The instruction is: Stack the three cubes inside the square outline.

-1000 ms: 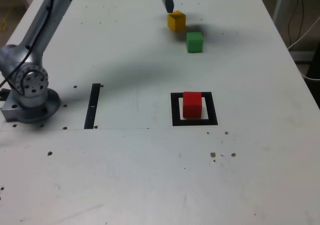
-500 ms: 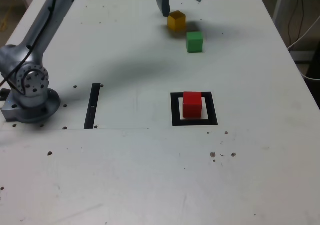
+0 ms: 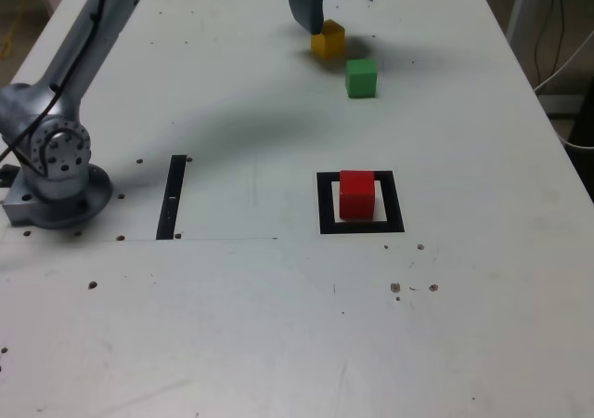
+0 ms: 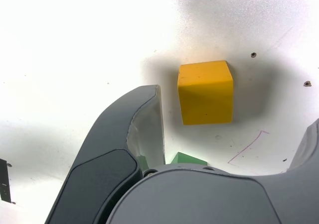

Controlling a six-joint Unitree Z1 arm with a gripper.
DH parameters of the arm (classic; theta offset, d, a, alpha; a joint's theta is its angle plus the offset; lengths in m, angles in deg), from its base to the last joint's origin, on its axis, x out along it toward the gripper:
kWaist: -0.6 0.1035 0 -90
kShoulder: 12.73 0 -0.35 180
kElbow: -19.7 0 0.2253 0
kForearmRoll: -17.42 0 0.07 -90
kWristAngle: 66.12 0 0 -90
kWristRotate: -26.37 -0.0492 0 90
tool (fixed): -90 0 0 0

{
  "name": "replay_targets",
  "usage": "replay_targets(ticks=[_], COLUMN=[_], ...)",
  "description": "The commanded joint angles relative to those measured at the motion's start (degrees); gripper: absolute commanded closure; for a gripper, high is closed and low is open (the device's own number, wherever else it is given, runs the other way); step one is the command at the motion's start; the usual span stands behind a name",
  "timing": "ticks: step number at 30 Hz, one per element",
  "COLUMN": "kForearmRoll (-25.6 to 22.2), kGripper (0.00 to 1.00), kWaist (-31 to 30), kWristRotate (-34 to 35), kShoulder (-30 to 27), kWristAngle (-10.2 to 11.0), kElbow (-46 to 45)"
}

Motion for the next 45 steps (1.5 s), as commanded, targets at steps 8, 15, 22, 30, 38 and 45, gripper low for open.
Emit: replay_targets(ticks=[8, 15, 22, 30, 38, 45], kForearmRoll=[-0.84, -0.84, -0.70, -0.67, -0.56, -0.02], kGripper=[0.00, 0.00, 0.01, 0.10, 0.38, 0.67], kWaist=[0.09, 0.28, 0.85, 1.49, 1.50, 1.44], kWristRotate=[0.34, 0.57, 0.58, 0.60, 1.43, 1.44], kShoulder=[0.97, 3.04, 4.34, 4.54, 4.69, 4.82], kWristAngle=[-0.43, -0.80, -1.50, -2.36, -2.13, -1.43], kElbow=[-1.36, -1.40, -0.48, -0.40, -0.11, 0.79])
